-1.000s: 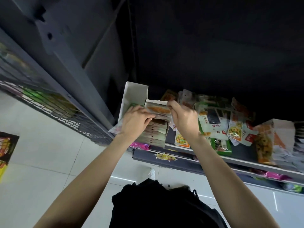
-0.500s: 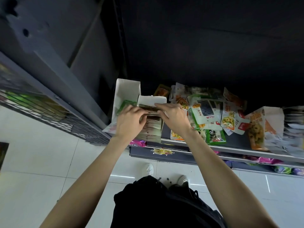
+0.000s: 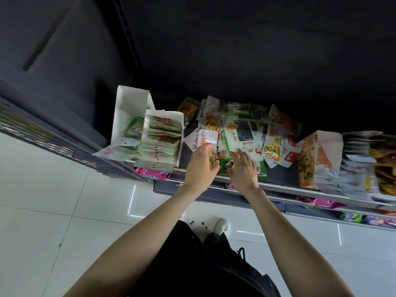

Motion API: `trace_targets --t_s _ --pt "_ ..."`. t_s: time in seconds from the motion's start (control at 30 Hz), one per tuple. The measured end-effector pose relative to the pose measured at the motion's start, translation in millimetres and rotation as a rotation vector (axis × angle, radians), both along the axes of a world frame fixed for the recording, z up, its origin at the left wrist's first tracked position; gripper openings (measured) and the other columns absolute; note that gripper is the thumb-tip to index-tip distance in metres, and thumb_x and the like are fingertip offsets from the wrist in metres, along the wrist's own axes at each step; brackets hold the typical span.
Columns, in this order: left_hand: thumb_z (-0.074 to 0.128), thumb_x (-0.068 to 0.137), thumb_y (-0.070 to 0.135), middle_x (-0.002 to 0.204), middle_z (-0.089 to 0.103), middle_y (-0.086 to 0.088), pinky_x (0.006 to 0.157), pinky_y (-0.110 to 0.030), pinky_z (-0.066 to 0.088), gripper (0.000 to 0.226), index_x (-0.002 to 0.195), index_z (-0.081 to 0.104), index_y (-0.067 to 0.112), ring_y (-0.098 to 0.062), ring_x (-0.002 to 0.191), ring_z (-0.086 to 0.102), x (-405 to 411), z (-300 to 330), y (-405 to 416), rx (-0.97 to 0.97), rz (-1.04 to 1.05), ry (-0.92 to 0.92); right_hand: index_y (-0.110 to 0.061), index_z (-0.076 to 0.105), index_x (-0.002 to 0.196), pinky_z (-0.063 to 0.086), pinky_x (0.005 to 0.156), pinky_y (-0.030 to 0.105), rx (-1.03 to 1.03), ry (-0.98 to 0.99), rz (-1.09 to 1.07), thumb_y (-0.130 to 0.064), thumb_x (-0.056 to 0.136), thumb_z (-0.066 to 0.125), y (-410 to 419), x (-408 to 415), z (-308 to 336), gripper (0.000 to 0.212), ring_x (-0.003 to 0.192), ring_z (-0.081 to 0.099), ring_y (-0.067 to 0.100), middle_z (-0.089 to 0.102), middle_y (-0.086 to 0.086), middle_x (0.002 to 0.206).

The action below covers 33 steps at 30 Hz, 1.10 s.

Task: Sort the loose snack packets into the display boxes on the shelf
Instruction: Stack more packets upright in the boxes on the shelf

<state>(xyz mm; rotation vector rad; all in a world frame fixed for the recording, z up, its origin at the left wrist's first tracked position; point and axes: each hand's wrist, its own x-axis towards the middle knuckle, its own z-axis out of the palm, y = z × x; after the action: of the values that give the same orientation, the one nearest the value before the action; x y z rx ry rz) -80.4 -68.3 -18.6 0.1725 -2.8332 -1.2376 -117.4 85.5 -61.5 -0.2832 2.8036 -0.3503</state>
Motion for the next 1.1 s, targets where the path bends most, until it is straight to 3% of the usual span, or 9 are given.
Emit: trace_targets --t_s 0.13,0.33,0.5,0.63,0.73,0.8,0.9,1.0,1.1 --pt "0.069 0.083 0.03 0.123 0.052 -0.011 0.091 -0.028 0.044 0.055 0.126 0.043 0.009 -0.025 0.114 0.049 -23 -36 9 -0.112 0.159 -0.208 -0.021 0.017 0.151 0.011 0.116 0.041 0.004 -0.131 0.01 -0.023 0.096 0.048 5 3 -3 0.062 0.146 0.008 0.023 0.005 0.003 0.16" --pt "0.077 0.074 0.034 0.126 0.043 -0.019 0.09 -0.039 0.043 0.084 0.135 0.026 0.005 -0.034 0.113 0.046 -42 -60 10 -0.265 0.224 -0.496 -0.022 0.021 0.149 0.016 0.117 0.042 -0.069 -0.177 0.018 -0.024 0.096 0.049 13 -7 -3 0.06 0.145 0.014 0.023 0.008 0.001 0.159" --pt "0.066 0.085 0.016 0.114 0.058 -0.015 0.082 -0.041 0.047 0.041 0.12 0.048 0.006 -0.032 0.102 0.06 -33 -43 9 -0.072 0.156 -0.282 -0.017 0.026 0.147 0.037 0.104 0.038 -0.402 -0.101 -0.118 -0.021 0.092 0.058 20 -11 20 0.064 0.133 0.037 0.026 0.029 0.007 0.15" --pt "0.068 0.085 0.021 0.113 0.064 -0.006 0.076 -0.029 0.045 0.036 0.119 0.061 0.012 -0.024 0.091 0.064 -11 9 13 -0.093 -0.162 -0.123 -0.021 0.025 0.146 0.039 0.093 0.028 -0.676 0.086 -0.242 -0.025 0.083 0.073 43 -5 61 0.079 0.128 0.039 0.017 0.038 0.004 0.145" --pt "0.071 0.083 0.024 0.116 0.066 0.001 0.086 -0.026 0.047 0.038 0.12 0.064 0.014 -0.017 0.1 0.062 -7 41 20 -0.01 -0.381 -0.161 -0.02 0.052 0.127 0.048 0.088 0.019 -0.731 0.044 -0.213 -0.022 0.08 0.075 79 9 88 0.052 0.11 0.057 0.006 0.063 -0.004 0.115" --pt "0.072 0.082 0.025 0.118 0.065 0.004 0.09 -0.022 0.043 0.037 0.118 0.065 0.018 -0.013 0.107 0.059 -15 56 35 0.017 -0.482 -0.179 -0.014 0.067 0.106 0.051 0.082 0.017 -0.75 0.039 -0.137 -0.014 0.084 0.071 106 22 99 0.023 0.093 0.062 -0.003 0.068 -0.01 0.094" --pt "0.073 0.08 0.028 0.11 0.064 0.014 0.084 -0.023 0.048 0.037 0.115 0.062 0.03 -0.011 0.1 0.062 -32 67 79 0.051 -0.511 -0.127 -0.009 0.072 0.1 0.048 0.073 0.011 -0.709 0.218 -0.203 -0.008 0.086 0.067 147 44 103 0.014 0.082 0.059 -0.011 0.066 -0.014 0.091" --pt "0.071 0.082 0.022 0.102 0.061 0.015 0.081 -0.019 0.051 0.045 0.123 0.052 0.027 -0.003 0.092 0.06 -49 60 138 0.218 -0.359 0.024 -0.011 0.072 0.102 0.041 0.056 0.009 -0.563 0.449 -0.527 -0.011 0.086 0.068 194 60 106 0.016 0.066 0.059 0.004 0.065 -0.009 0.08" --pt "0.069 0.084 0.026 0.104 0.063 0.008 0.082 -0.026 0.051 0.047 0.126 0.05 0.02 -0.005 0.09 0.061 -67 37 188 0.287 -0.24 -0.031 -0.013 0.071 0.096 0.036 0.05 0.02 -0.433 0.608 -0.658 -0.013 0.086 0.068 236 58 114 0.011 0.053 0.056 0.018 0.068 0.003 0.068"
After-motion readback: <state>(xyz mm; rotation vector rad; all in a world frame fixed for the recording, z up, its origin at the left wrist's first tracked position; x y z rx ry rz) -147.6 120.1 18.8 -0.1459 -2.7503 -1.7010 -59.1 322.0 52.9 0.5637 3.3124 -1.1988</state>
